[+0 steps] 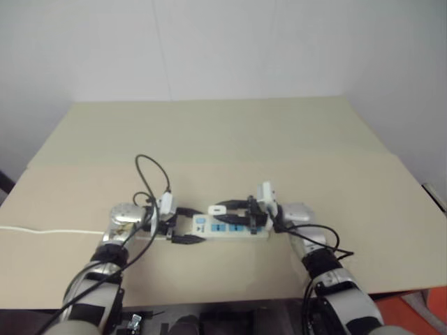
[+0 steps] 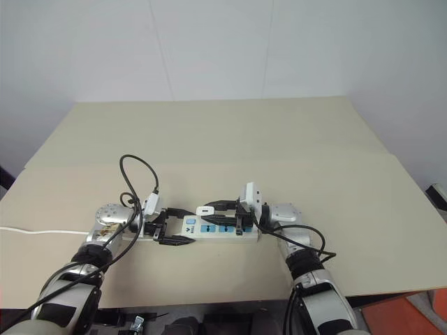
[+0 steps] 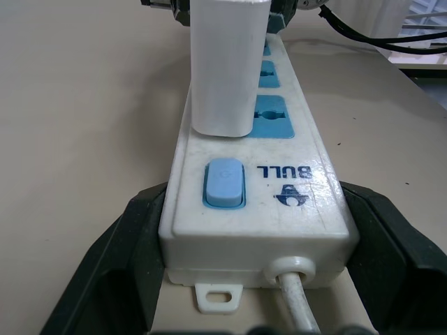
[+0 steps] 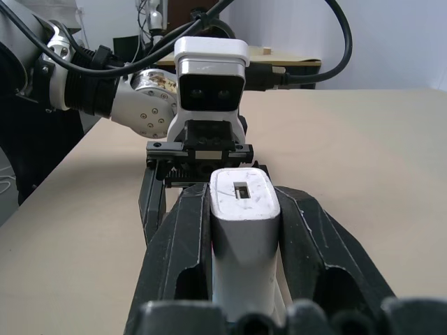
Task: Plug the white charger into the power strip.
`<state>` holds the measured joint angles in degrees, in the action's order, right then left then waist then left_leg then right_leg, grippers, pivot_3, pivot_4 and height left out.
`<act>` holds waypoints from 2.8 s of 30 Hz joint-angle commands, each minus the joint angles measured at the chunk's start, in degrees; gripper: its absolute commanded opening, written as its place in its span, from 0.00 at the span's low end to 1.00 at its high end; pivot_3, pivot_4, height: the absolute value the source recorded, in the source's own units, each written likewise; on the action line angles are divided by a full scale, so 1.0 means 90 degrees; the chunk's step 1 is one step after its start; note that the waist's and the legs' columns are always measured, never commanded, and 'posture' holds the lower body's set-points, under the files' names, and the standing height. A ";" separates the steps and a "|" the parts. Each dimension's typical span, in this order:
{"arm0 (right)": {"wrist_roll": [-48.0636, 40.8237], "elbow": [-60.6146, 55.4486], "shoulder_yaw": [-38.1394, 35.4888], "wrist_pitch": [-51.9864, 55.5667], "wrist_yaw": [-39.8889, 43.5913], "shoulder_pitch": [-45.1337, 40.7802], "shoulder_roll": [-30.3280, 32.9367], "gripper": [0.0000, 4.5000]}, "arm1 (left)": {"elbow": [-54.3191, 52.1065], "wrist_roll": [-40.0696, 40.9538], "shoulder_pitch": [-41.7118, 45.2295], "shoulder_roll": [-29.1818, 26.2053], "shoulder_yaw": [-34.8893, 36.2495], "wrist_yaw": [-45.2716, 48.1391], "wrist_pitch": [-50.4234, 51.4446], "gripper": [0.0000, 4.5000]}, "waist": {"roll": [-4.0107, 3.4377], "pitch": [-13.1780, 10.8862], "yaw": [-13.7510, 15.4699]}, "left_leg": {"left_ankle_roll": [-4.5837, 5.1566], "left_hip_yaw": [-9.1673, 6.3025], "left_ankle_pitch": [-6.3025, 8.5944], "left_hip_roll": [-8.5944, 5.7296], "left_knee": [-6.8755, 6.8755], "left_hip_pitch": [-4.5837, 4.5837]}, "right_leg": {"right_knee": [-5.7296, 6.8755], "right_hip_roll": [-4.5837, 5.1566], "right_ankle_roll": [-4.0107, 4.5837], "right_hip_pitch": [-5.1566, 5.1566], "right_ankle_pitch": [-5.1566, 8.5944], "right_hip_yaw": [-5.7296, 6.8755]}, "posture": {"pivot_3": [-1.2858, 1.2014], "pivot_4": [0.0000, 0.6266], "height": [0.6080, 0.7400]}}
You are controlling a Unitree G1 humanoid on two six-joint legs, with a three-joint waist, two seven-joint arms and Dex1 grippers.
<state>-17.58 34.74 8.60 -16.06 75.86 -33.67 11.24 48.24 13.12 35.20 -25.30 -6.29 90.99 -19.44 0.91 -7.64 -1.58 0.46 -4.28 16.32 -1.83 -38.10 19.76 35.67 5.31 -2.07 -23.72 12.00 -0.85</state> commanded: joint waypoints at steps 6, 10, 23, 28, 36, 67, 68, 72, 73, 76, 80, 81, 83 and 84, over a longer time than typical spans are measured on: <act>0.0481 0.0773 0.0163 0.0025 -0.0221 -0.0015 -0.0058 0.25 | -0.0196 -0.0130 -0.0136 -0.0013 -0.0104 0.0113 0.0092 0.73 | -0.0001 0.0000 -0.0079 | 0.0003 -0.0018 0.0002 0.0004 0.0012 -0.0066 | -0.0021 -0.0002 -0.0001 0.0072 0.0003 0.0000 | 0.52 0.24 1.00; 0.0661 0.0932 0.0299 0.0172 -0.0277 -0.0038 -0.0010 0.25 | -0.0196 -0.0140 -0.0140 -0.0012 -0.0100 0.0106 0.0092 0.73 | -0.0002 0.0006 -0.0093 | 0.0003 -0.0025 0.0002 0.0005 0.0012 -0.0069 | -0.0016 -0.0002 0.0000 0.0072 0.0003 -0.0004 | 0.52 0.24 1.00; 0.0734 0.0740 0.0562 0.1177 -0.0428 -0.0042 0.0065 0.25 | -0.0220 -0.0174 -0.0175 -0.0001 -0.0097 0.0035 0.0060 0.73 | -0.0017 0.0052 -0.0101 | 0.0004 -0.0026 0.0002 0.0006 0.0012 -0.0078 | -0.0004 -0.0003 0.0000 0.0075 0.0003 -0.0013 | 0.52 0.24 1.00; 0.0751 0.0684 0.0562 0.0192 -0.0198 0.0223 0.0072 0.25 | -0.0206 -0.0189 -0.0182 0.0000 -0.0073 0.0011 0.0033 0.73 | -0.0018 0.0055 -0.0103 | 0.0004 -0.0025 0.0003 0.0007 0.0012 -0.0080 | -0.0006 -0.0003 -0.0002 0.0077 0.0005 -0.0013 | 0.52 0.24 1.00; 0.0785 0.0732 0.0661 0.0573 -0.0323 0.0219 0.0117 0.25 | -0.0192 -0.0202 -0.0181 -0.0004 -0.0057 -0.0005 0.0047 0.73 | -0.0019 0.0055 -0.0101 | 0.0005 -0.0026 0.0003 0.0006 0.0013 -0.0081 | -0.0007 -0.0003 -0.0002 0.0077 0.0006 -0.0013 | 0.52 0.24 1.00; 0.0718 -0.0007 0.0481 0.0382 -0.0489 0.0438 0.0415 1.00 | -0.0105 -0.0282 -0.0202 0.0090 -0.0015 -0.0148 -0.0028 0.73 | -0.0024 0.0059 -0.0038 | 0.0019 -0.0028 0.0013 0.0007 0.0031 -0.0144 | -0.0082 0.0000 -0.0013 0.0160 0.0016 -0.0009 | 0.52 0.24 1.00; 0.0720 -0.0027 0.0465 0.0335 -0.0507 0.0432 0.0424 1.00 | -0.0108 -0.0282 -0.0202 0.0089 -0.0013 -0.0150 -0.0024 0.73 | -0.0024 0.0058 -0.0037 | 0.0019 -0.0028 0.0014 0.0006 0.0031 -0.0144 | -0.0083 0.0001 -0.0014 0.0160 0.0017 -0.0009 | 0.52 0.24 1.00; 0.0520 -0.0468 0.0278 0.0439 -0.0538 0.0326 0.0561 1.00 | -0.0140 -0.0282 -0.0217 0.0083 0.0015 -0.0254 0.0045 0.73 | -0.0025 0.0053 -0.0025 | 0.0020 -0.0028 0.0014 0.0006 0.0031 -0.0143 | -0.0083 0.0002 -0.0016 0.0160 0.0019 -0.0009 | 0.52 0.24 1.00; 0.0462 -0.0619 0.0239 0.0575 -0.0540 0.0318 0.0617 1.00 | -0.0139 -0.0258 -0.0209 0.0088 0.0033 -0.0272 0.0137 0.73 | -0.0026 0.0051 -0.0016 | 0.0020 -0.0028 0.0014 0.0005 0.0031 -0.0141 | -0.0084 0.0002 -0.0016 0.0159 0.0019 -0.0010 | 0.52 0.24 1.00; 0.0287 -0.1048 0.0118 0.0676 -0.0534 0.0400 0.0748 1.00 | -0.0158 -0.0007 -0.0149 0.0179 0.0212 -0.0242 0.0314 0.89 | -0.0027 0.0040 0.0010 | 0.0020 -0.0028 0.0014 0.0003 0.0031 -0.0134 | -0.0085 0.0004 -0.0017 0.0154 0.0019 -0.0010 | 0.52 0.24 1.00; 0.0166 -0.1733 -0.0071 0.0658 -0.0684 0.0624 0.0947 1.00 | -0.0614 0.0312 -0.0304 0.0116 0.0442 -0.0056 0.0189 0.98 | -0.0024 0.0031 -0.0003 | 0.0020 -0.0026 0.0014 0.0002 0.0027 -0.0063 | -0.0072 0.0003 -0.0014 0.0075 0.0017 -0.0013 | 0.52 0.24 1.00; 0.0139 -0.1878 -0.0105 0.0684 -0.0724 0.0678 0.0990 1.00 | -0.0748 0.0369 -0.0348 0.0066 0.0465 -0.0012 0.0250 0.98 | -0.0024 0.0028 -0.0006 | 0.0019 -0.0027 0.0013 0.0003 0.0026 -0.0041 | -0.0067 0.0001 -0.0012 0.0051 0.0016 -0.0012 | 0.52 0.24 1.00; -0.0026 -0.2381 -0.0304 0.0910 -0.0826 0.0884 0.1215 1.00 | -0.1492 0.0695 -0.0625 -0.0210 0.0649 0.0046 0.0700 0.98 | -0.0025 0.0022 -0.0037 | 0.0019 -0.0026 0.0013 0.0006 0.0026 -0.0034 | -0.0064 -0.0001 -0.0010 0.0039 0.0014 -0.0012 | 0.52 0.24 1.00; -0.0143 -0.2679 -0.0460 0.1044 -0.0876 0.1020 0.1373 1.00 | -0.1996 0.0937 -0.0837 -0.0428 0.0789 0.0089 0.1011 0.98 | -0.0024 0.0021 -0.0062 | 0.0019 -0.0025 0.0013 0.0007 0.0026 -0.0016 | -0.0064 0.0000 -0.0009 0.0024 0.0013 -0.0013 | 0.52 0.24 1.00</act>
<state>-14.86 19.16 8.26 -9.73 69.54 -26.56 20.76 41.58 15.87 31.30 -24.90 -2.94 90.86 -16.17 0.69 -7.46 -2.14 0.63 -4.49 16.43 -1.77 -37.87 19.76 35.10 5.32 -2.11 -23.62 12.10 -0.97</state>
